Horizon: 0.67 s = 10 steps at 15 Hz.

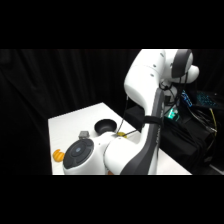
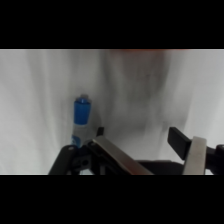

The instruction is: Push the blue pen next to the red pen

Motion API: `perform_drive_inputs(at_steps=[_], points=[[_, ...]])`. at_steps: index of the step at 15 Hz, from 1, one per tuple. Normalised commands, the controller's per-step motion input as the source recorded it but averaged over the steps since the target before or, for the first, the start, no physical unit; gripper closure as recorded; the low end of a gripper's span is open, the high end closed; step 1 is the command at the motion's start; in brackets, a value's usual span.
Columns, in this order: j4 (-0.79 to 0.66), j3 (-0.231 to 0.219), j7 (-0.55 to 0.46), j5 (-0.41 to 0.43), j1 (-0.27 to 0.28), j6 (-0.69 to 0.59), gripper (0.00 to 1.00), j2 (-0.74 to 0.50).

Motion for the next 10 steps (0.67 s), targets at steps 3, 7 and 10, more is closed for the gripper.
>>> perform_drive_inputs(at_steps=[3,7,10], points=[[0.05,-0.014,-0.08,0.113,-0.085,0.08,0.0,-0.01],[0.04,-0.01,-0.11,0.12,-0.083,0.06,0.0,0.0],[-0.02,-0.043,-0.13,0.097,-0.077,0.08,0.0,-0.04]])
